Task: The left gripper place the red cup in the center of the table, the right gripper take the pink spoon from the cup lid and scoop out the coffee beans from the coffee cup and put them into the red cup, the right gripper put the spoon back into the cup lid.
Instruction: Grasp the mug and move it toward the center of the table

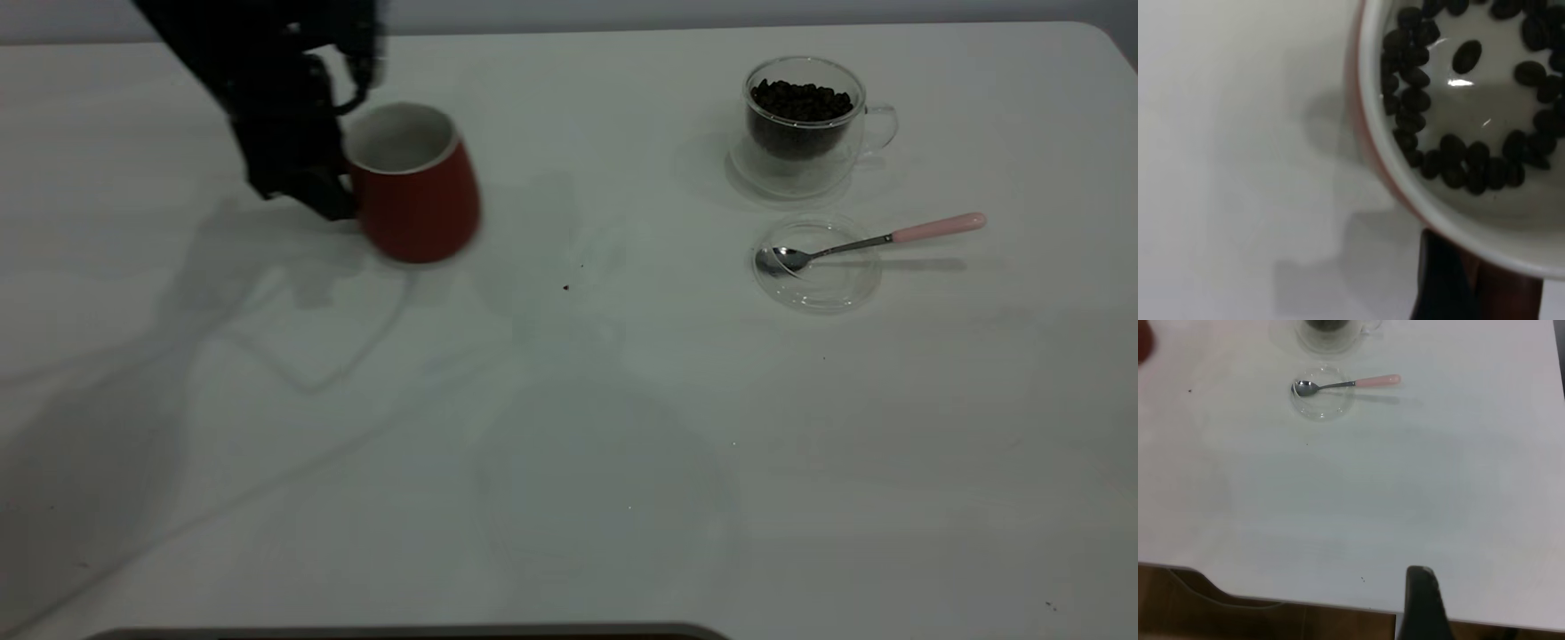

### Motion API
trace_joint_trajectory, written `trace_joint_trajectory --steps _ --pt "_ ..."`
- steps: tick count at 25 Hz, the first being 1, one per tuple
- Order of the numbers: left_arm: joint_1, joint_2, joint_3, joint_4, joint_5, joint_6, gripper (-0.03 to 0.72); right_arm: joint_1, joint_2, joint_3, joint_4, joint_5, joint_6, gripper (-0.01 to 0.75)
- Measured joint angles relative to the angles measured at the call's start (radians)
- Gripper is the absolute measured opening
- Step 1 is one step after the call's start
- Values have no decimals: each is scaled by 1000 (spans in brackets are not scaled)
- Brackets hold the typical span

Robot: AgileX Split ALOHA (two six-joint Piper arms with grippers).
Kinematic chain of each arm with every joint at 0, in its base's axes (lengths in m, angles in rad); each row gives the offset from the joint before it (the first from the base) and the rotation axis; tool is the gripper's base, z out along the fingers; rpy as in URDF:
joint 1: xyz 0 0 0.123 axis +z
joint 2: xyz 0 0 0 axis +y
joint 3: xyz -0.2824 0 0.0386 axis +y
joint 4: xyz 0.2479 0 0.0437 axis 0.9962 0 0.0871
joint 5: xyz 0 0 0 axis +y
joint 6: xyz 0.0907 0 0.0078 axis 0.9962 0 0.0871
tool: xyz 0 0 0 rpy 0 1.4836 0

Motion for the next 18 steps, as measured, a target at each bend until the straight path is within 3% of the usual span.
trace_joint_trajectory --steps 8,12,18 --pt "-94 0 0 -83 -54 15 495 0 0 0 0 0 0 560" --pt "-106 -1 0 -82 -53 -2 495 0 0 0 0 0 0 560" --pt "-104 -89 0 28 -5 -137 495 0 0 0 1 0 0 560"
